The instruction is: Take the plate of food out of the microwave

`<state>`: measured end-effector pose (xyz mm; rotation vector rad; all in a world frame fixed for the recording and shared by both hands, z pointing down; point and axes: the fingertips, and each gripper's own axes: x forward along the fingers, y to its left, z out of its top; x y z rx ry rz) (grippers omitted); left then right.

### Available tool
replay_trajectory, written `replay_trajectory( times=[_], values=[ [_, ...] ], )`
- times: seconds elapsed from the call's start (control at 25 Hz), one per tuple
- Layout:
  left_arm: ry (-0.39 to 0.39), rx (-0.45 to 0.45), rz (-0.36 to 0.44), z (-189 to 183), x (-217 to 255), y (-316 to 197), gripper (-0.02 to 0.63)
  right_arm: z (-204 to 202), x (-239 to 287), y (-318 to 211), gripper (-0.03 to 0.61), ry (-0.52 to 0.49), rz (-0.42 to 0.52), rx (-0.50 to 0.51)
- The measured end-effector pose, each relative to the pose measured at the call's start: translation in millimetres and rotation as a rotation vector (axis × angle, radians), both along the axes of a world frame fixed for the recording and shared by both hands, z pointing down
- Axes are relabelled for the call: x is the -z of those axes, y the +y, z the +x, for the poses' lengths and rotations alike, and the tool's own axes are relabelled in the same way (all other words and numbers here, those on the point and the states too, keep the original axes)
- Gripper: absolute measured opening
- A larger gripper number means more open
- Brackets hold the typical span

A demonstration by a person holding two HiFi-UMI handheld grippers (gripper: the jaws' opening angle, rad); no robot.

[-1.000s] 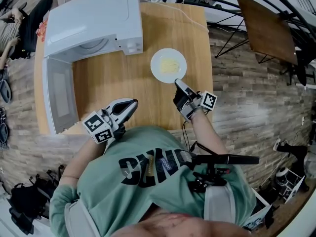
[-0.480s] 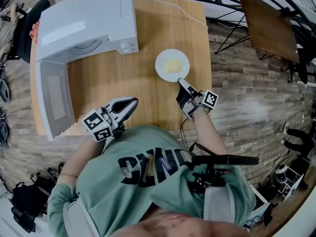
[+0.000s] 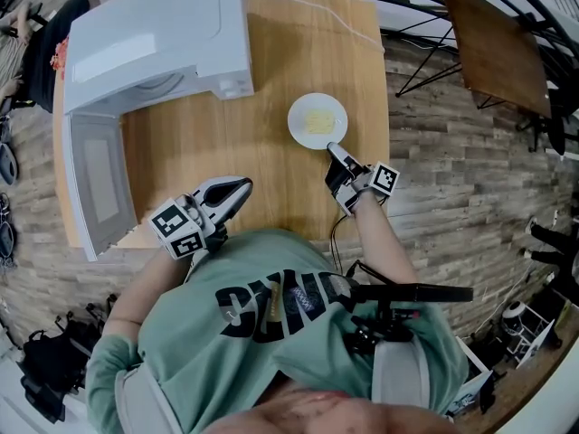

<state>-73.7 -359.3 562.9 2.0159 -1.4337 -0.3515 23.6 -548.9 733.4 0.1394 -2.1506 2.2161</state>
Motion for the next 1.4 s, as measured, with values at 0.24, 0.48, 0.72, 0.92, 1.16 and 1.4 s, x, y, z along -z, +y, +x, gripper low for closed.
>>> replay_trajectory(
  times=[0.24,0.48,0.72,0.92,1.16,1.4],
  values=[
    [0.001,0.005,-0.005,-0.5,-1.8,0.8,0.003,0.9,-14.7,-0.9,0.017,0.033,-0.011,0.002],
    [0.003,0.009,-0.005,1.2,-2.2,3.0,0.003,3.4,-27.3,0.6,0.017,0.078,-0.027,0.005],
    [0.000,0.011,-0.003,5.2,-1.7,6.8,0.003,11.0,-51.1,3.5,0.017,0.215,-0.033,0.016],
    [-0.003,0.019,-0.001,8.4,0.9,12.7,0.003,14.5,-60.8,3.7,0.029,0.360,0.014,0.019],
    [-0.022,0.037,0.010,9.0,9.2,23.5,0.003,19.1,-62.7,6.6,0.170,0.489,0.073,0.037],
    [-0.030,0.059,0.026,8.4,17.3,35.5,0.003,24.9,-60.5,2.7,0.170,0.641,0.245,0.090]
  ],
)
